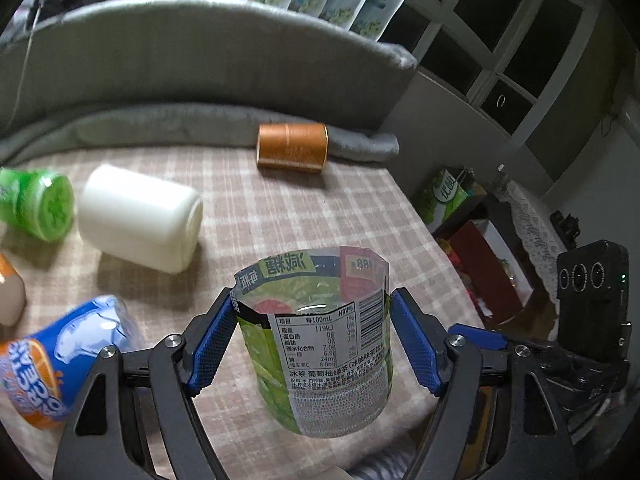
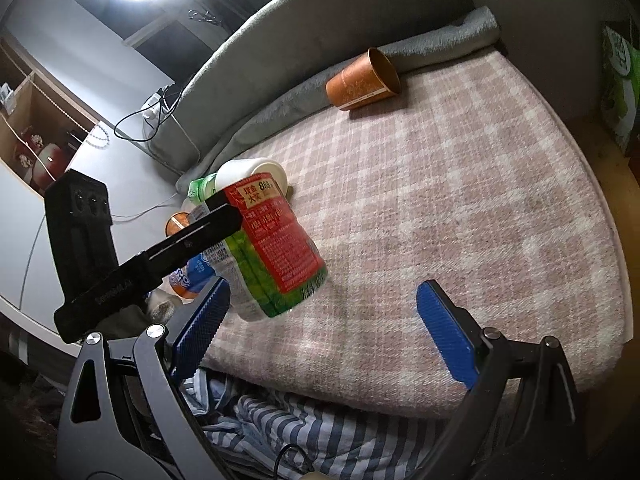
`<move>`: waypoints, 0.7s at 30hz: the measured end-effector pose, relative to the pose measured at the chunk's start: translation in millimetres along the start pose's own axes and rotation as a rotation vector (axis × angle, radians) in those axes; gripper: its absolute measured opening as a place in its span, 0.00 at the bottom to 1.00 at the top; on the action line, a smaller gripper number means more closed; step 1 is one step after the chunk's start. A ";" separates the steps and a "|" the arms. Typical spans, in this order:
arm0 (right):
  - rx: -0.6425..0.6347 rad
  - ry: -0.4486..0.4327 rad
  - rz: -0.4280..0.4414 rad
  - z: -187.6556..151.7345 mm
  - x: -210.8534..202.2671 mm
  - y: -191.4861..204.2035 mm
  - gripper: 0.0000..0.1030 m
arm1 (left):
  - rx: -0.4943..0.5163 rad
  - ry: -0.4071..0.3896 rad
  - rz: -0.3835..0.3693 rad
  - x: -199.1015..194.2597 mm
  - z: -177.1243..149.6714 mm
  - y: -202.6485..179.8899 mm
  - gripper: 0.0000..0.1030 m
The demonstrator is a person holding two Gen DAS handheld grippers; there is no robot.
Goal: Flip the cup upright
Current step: 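Rotate the held cup open end up with the left tool and lower it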
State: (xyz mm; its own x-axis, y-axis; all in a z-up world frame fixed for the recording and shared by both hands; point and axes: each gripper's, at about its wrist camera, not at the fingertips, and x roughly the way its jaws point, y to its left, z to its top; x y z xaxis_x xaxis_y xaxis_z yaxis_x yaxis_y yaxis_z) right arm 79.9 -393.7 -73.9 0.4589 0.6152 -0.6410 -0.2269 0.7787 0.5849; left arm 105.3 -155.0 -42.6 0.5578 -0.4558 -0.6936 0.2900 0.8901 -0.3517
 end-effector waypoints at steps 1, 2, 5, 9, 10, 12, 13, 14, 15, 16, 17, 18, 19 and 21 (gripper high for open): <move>-0.008 -0.005 -0.007 -0.4 -0.6 1.5 0.94 | 0.009 -0.010 0.007 -0.3 0.3 -1.0 0.75; -0.015 -0.009 -0.012 -0.9 -1.2 2.8 0.94 | 0.017 -0.016 0.012 -0.4 0.8 -2.0 0.75; -0.037 -0.027 -0.032 -2.4 -3.4 7.5 0.94 | 0.040 -0.038 0.037 -0.4 0.7 -4.6 0.75; -0.071 -0.057 -0.075 -5.2 -7.2 13.6 0.94 | 0.066 -0.071 0.070 -0.5 -0.1 -7.0 0.74; -0.079 -0.065 -0.086 -5.8 -8.0 14.9 0.94 | 0.076 -0.081 0.081 -0.9 -0.6 -7.7 0.74; -0.093 -0.080 -0.109 -7.3 -9.6 16.8 0.94 | 0.096 -0.098 0.100 -0.7 -1.7 -9.1 0.74; -0.099 -0.087 -0.121 -8.4 -10.2 18.0 0.94 | 0.105 -0.104 0.110 -0.3 -2.3 -9.5 0.74; -0.105 -0.095 -0.133 -9.2 -10.9 18.7 0.94 | 0.109 -0.108 0.114 -0.2 -2.9 -9.1 0.74; -0.111 -0.104 -0.145 -9.9 -11.7 19.3 0.94 | 0.113 -0.111 0.116 0.8 -3.5 -8.9 0.74; -0.116 -0.109 -0.154 -10.7 -12.4 20.0 0.94 | 0.115 -0.112 0.119 1.0 -4.2 -9.1 0.74; -0.124 -0.114 -0.165 -11.1 -12.9 20.7 0.94 | 0.117 -0.115 0.123 1.6 -4.7 -9.1 0.74; -0.127 -0.118 -0.171 -11.9 -13.4 21.2 0.94 | 0.121 -0.117 0.126 1.7 -5.3 -9.8 0.74; -0.132 -0.122 -0.178 -12.7 -13.8 21.9 0.94 | 0.127 -0.120 0.130 2.1 -5.9 -10.3 0.74; -0.140 -0.129 -0.189 -13.2 -14.8 23.2 0.94 | 0.138 -0.128 0.134 2.1 -7.1 -11.5 0.74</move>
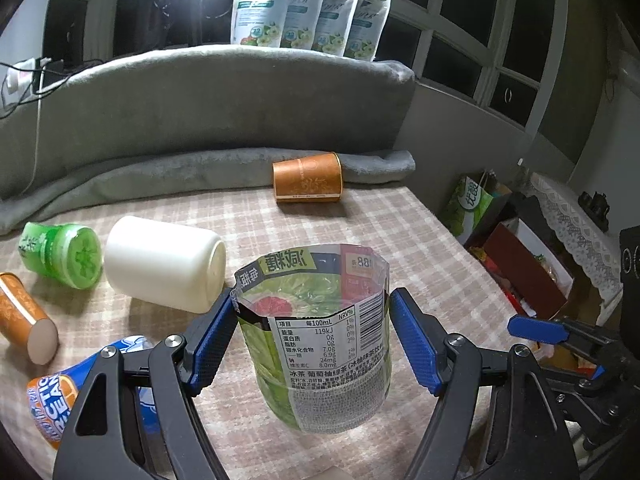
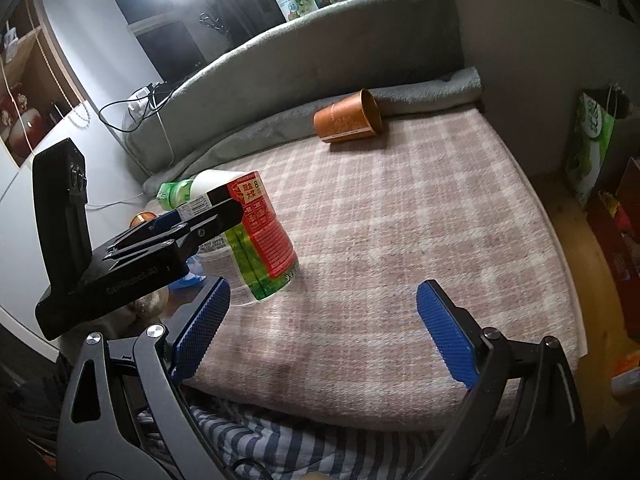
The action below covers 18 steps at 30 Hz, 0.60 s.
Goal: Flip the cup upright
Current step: 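Rotate the held cup open end up with the left tool and lower it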
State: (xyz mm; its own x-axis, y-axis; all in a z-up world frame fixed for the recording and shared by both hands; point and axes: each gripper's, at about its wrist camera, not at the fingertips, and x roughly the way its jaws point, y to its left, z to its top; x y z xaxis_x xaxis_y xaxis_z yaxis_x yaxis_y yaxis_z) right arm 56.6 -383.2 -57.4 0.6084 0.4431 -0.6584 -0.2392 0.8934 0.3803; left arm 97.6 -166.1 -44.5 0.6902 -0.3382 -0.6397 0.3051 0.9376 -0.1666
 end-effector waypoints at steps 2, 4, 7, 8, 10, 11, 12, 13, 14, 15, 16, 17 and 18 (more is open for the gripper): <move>-0.001 -0.006 -0.003 -0.1 -1.5 0.5 0.94 | 0.008 -0.005 0.003 -0.1 -0.7 -1.3 0.74; 0.001 -0.010 -0.004 -0.3 -3.0 0.6 0.94 | 0.012 -0.008 0.003 0.7 -1.5 -1.8 0.74; 0.002 -0.013 -0.008 -0.4 -3.4 0.4 0.94 | 0.016 -0.010 -0.002 1.4 -3.8 -1.9 0.74; 0.003 -0.013 -0.008 -0.8 -3.5 0.8 0.94 | 0.019 -0.012 0.000 1.3 -4.6 -2.0 0.74; 0.004 -0.014 -0.009 -1.0 -3.7 1.2 0.94 | 0.021 -0.015 -0.003 0.3 -6.4 -1.7 0.74; 0.003 -0.014 -0.009 -0.8 -3.6 1.1 0.94 | 0.021 -0.017 -0.004 -0.1 -6.8 -1.6 0.74; 0.003 -0.014 -0.007 -0.5 -3.6 0.9 0.94 | 0.022 -0.017 -0.005 -0.4 -7.3 -1.7 0.74; 0.004 -0.016 -0.007 -0.5 -3.9 1.0 0.94 | 0.025 -0.017 -0.006 -0.8 -7.8 -2.0 0.74; 0.004 -0.017 -0.007 -1.0 -4.8 1.2 0.94 | 0.026 -0.016 -0.006 -0.8 -8.1 -2.2 0.74; 0.002 -0.019 -0.008 -1.3 -5.5 1.9 0.94 | 0.028 -0.017 -0.006 -1.4 -8.6 -2.5 0.74; 0.001 -0.021 -0.009 -1.4 -6.0 2.7 0.94 | 0.030 -0.017 -0.006 -2.0 -9.1 -2.8 0.74; 0.000 -0.022 -0.008 -1.5 -6.5 3.5 0.94 | 0.031 -0.017 -0.006 -2.4 -9.7 -3.1 0.74; -0.002 -0.023 -0.009 -1.8 -7.1 4.4 0.94 | 0.032 -0.016 -0.006 -3.1 -10.4 -3.4 0.74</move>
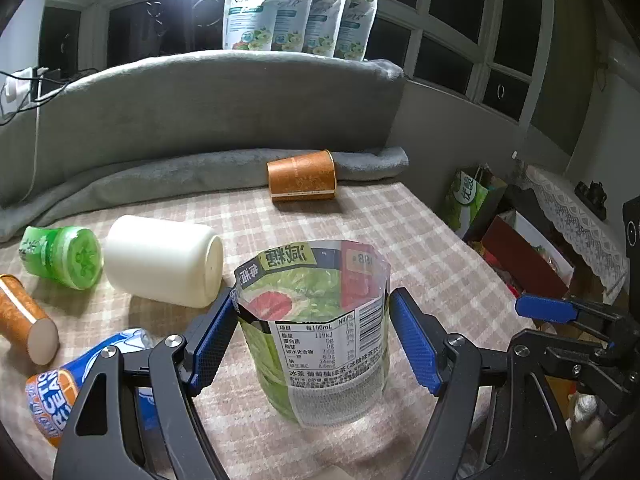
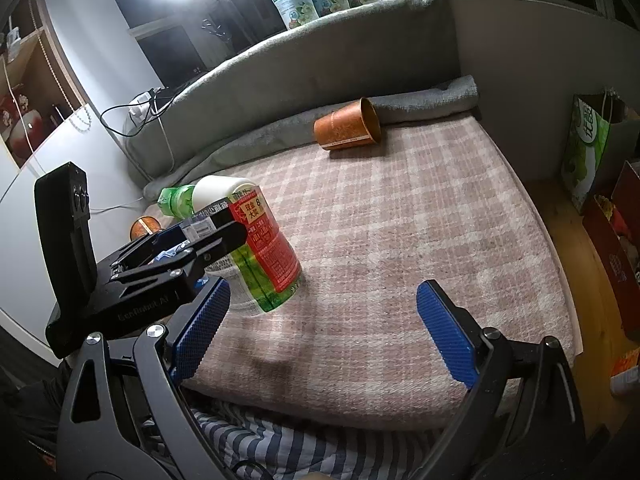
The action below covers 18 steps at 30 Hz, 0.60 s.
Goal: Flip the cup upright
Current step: 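Rotate the held cup open end up with the left tool and lower it, then set the cup upright on the tablecloth and open the left tool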
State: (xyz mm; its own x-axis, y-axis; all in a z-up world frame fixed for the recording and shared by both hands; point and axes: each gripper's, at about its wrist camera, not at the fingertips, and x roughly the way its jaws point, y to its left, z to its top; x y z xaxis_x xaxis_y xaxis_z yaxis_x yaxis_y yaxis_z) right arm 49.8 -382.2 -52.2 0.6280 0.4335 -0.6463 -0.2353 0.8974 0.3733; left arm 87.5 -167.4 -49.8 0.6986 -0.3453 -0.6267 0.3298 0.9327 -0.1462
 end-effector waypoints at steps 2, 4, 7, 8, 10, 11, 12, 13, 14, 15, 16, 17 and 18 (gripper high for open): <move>-0.001 -0.003 0.000 0.2 -0.9 0.8 0.94 | 0.005 0.002 -0.005 -1.4 -1.1 -0.7 0.74; 0.001 -0.005 0.001 -0.6 -2.0 1.7 0.94 | 0.005 0.004 -0.010 -3.0 -2.2 -1.5 0.74; 0.000 -0.006 0.001 -1.5 -2.9 2.7 0.94 | -0.001 0.020 -0.029 -3.0 -3.3 -1.7 0.74; 0.001 -0.006 0.001 -1.3 -2.9 2.4 0.94 | -0.002 0.024 -0.032 -3.3 -4.6 -2.1 0.74; 0.002 -0.007 0.000 -2.0 -3.5 3.0 0.94 | -0.001 0.028 -0.037 -4.1 -6.5 -2.7 0.74; 0.002 -0.007 0.000 -1.9 -3.4 2.9 0.94 | -0.001 0.030 -0.040 -4.6 -7.2 -3.1 0.74; 0.002 -0.007 0.001 -1.9 -3.3 2.8 0.94 | -0.002 0.032 -0.042 -4.9 -7.7 -3.0 0.74; 0.002 -0.007 0.000 -1.9 -3.2 2.8 0.94 | -0.004 0.037 -0.048 -5.1 -8.0 -3.0 0.74; 0.002 -0.007 -0.001 -2.1 -3.7 3.1 0.94 | -0.006 0.041 -0.053 -5.3 -8.4 -2.8 0.74; 0.003 -0.008 -0.001 -2.5 -4.2 3.5 0.94 | -0.007 0.043 -0.056 -5.4 -8.9 -2.9 0.74; 0.004 -0.009 -0.001 -2.6 -4.4 3.7 0.94 | -0.008 0.046 -0.059 -5.5 -9.7 -2.9 0.74; 0.004 -0.009 0.000 -2.5 -4.4 3.8 0.94 | -0.009 0.049 -0.061 -5.7 -10.2 -2.9 0.74; 0.005 -0.010 -0.001 -2.9 -5.2 4.4 0.94 | -0.011 0.050 -0.063 -6.4 -11.0 -2.7 0.74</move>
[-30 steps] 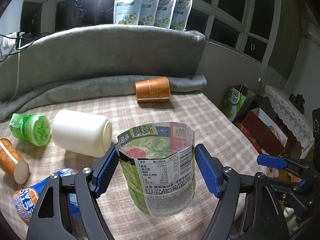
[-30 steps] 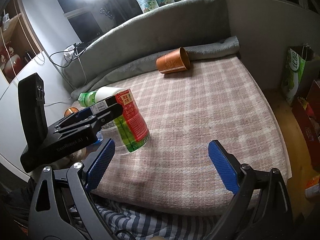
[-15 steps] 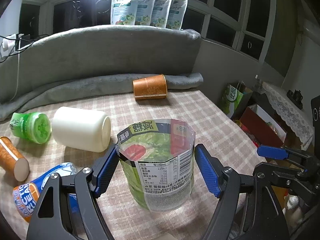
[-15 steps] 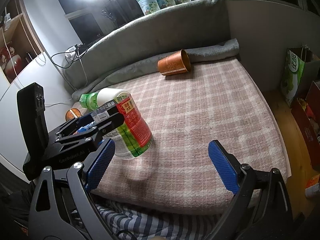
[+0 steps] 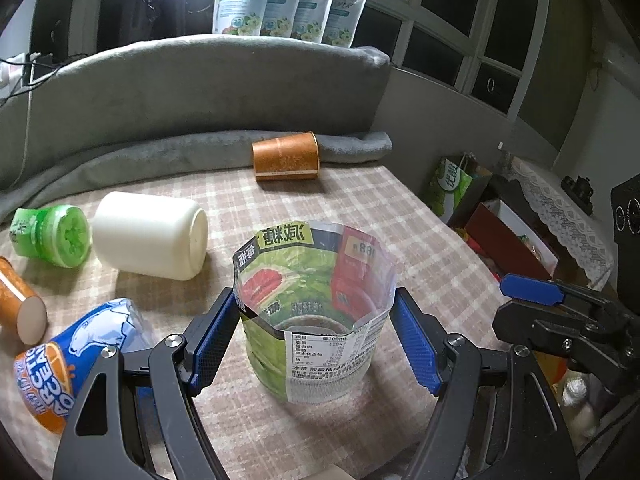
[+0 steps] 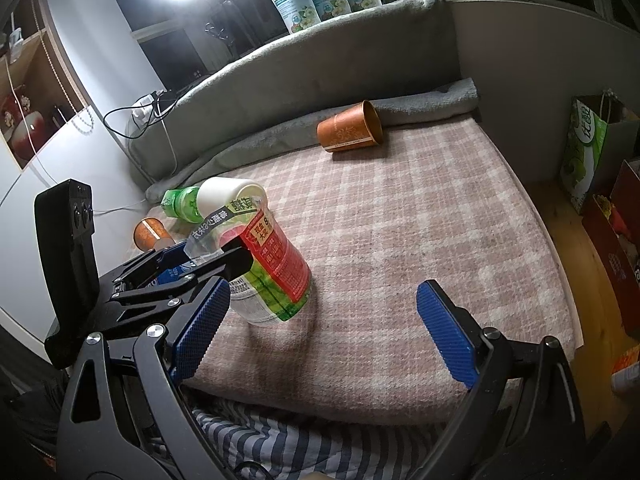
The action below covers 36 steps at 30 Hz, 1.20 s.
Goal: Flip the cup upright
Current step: 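Set the cup upright on the tablecloth and open the left tool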
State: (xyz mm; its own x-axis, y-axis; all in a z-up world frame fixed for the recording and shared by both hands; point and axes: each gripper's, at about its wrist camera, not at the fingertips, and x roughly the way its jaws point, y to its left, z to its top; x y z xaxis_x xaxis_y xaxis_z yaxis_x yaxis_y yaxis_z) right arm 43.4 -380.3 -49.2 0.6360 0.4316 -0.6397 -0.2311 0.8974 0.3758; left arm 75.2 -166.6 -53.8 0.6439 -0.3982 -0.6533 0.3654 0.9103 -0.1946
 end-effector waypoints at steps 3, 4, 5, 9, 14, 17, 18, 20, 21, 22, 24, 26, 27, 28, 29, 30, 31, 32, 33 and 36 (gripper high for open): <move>0.002 -0.003 0.001 -0.4 -1.0 1.2 0.94 | -0.004 0.004 -0.007 -1.4 -1.3 0.3 0.74; 0.002 -0.004 0.001 -0.4 -1.4 1.8 0.94 | -0.004 0.006 -0.010 -2.0 -1.9 0.3 0.74; 0.003 -0.005 0.001 -0.6 -1.8 1.7 0.94 | -0.006 0.007 -0.011 -2.4 -2.4 0.6 0.74; -0.003 -0.010 0.000 -1.7 -2.1 4.6 0.94 | -0.015 0.015 -0.022 -4.7 -4.1 3.0 0.74; -0.015 -0.018 -0.006 -1.2 -0.8 9.3 0.94 | -0.017 0.023 -0.034 -8.2 -7.2 4.7 0.74; -0.017 -0.023 -0.006 -2.5 -0.9 11.9 0.94 | -0.020 0.026 -0.039 -9.7 -8.4 6.2 0.74; -0.019 -0.026 -0.008 -2.8 -1.0 12.8 0.94 | -0.022 0.027 -0.040 -10.5 -8.7 6.4 0.74; -0.022 -0.031 -0.011 -2.7 -0.8 14.1 0.94 | -0.024 0.028 -0.045 -12.2 -9.2 7.0 0.74; -0.023 -0.034 -0.014 -2.5 -0.6 14.6 0.94 | -0.024 0.028 -0.048 -12.3 -9.0 7.1 0.74; -0.023 -0.036 -0.016 -2.7 -0.2 15.0 0.94 | -0.022 0.027 -0.049 -13.6 -9.7 7.1 0.74; -0.022 -0.041 -0.017 -2.7 0.6 15.5 0.94 | -0.020 0.025 -0.054 -16.7 -11.0 7.7 0.74; -0.020 -0.045 -0.017 -3.0 1.3 16.1 0.94 | -0.015 0.019 -0.055 -20.8 -12.4 7.9 0.74; -0.021 -0.047 -0.018 -3.1 1.8 16.4 0.94 | -0.012 0.015 -0.056 -22.5 -12.8 8.0 0.74; -0.021 -0.048 -0.019 -3.7 2.0 17.0 0.94 | -0.009 0.010 -0.057 -24.7 -13.0 7.8 0.74; -0.020 -0.051 -0.021 -4.2 2.0 17.6 0.94 | -0.006 0.006 -0.056 -26.2 -12.9 7.7 0.74; -0.021 -0.054 -0.021 -4.5 2.1 18.1 0.94 | 0.001 0.003 -0.053 -28.2 -13.0 7.5 0.74; -0.022 -0.056 -0.020 -5.2 2.2 18.4 0.94 | 0.007 0.000 -0.050 -29.6 -13.4 7.4 0.75; -0.022 -0.060 -0.020 -5.4 1.8 18.7 0.94 | 0.013 -0.002 -0.046 -31.6 -14.2 7.6 0.75; -0.019 -0.066 -0.020 -5.6 1.0 18.8 0.94 | 0.015 -0.003 -0.046 -33.4 -15.1 8.1 0.75; -0.004 -0.085 -0.011 -6.9 -0.7 17.9 0.94 | 0.018 -0.014 -0.047 -40.9 -18.3 10.2 0.75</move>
State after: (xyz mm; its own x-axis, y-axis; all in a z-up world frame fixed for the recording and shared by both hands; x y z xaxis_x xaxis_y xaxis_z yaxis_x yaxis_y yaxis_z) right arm 33.7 -364.0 -46.6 0.6984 0.4128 -0.5847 -0.2268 0.9025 0.3663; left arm 40.3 -138.9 -42.4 0.6350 -0.4417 -0.6338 0.4073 0.8886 -0.2111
